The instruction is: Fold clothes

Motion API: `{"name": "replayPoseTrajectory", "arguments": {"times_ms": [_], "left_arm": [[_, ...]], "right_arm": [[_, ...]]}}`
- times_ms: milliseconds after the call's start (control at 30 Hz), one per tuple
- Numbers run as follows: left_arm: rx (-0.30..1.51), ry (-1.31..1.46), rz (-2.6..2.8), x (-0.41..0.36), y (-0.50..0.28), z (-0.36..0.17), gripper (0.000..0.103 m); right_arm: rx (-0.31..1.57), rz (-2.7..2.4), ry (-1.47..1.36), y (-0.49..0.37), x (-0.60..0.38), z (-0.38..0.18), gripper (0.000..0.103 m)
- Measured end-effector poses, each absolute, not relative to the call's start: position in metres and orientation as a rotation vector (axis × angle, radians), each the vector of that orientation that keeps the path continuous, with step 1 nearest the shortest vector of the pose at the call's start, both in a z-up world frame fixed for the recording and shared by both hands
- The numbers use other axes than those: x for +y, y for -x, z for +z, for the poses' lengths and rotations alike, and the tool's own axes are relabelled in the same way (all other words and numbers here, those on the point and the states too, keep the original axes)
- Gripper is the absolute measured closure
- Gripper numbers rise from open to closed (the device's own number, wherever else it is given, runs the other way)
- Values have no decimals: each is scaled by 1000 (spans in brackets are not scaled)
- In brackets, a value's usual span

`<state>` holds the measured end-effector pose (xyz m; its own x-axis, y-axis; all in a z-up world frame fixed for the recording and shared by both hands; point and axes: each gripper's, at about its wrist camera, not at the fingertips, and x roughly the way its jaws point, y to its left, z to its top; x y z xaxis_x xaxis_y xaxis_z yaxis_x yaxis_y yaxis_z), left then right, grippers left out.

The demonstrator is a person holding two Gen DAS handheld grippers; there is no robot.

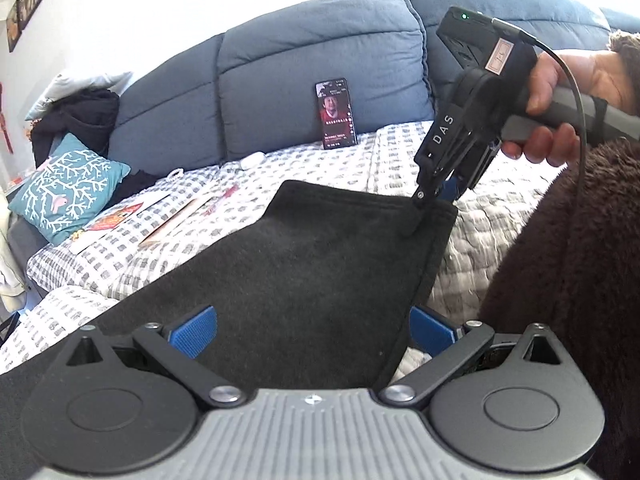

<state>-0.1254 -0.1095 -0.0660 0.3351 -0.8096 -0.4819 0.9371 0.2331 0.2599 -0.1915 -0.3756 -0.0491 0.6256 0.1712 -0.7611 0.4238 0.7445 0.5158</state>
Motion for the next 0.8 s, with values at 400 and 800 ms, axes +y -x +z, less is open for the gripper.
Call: {"name": "replayPoseTrajectory", "arguments": {"times_ms": [400, 800], "left_arm": [[362, -341, -1330, -151, 130, -60, 5], [585, -154, -1200, -179, 102, -76, 85]], "right_arm": [[809, -86, -885, 174, -376, -34, 86], [804, -61, -849, 150, -360, -20, 81]]}}
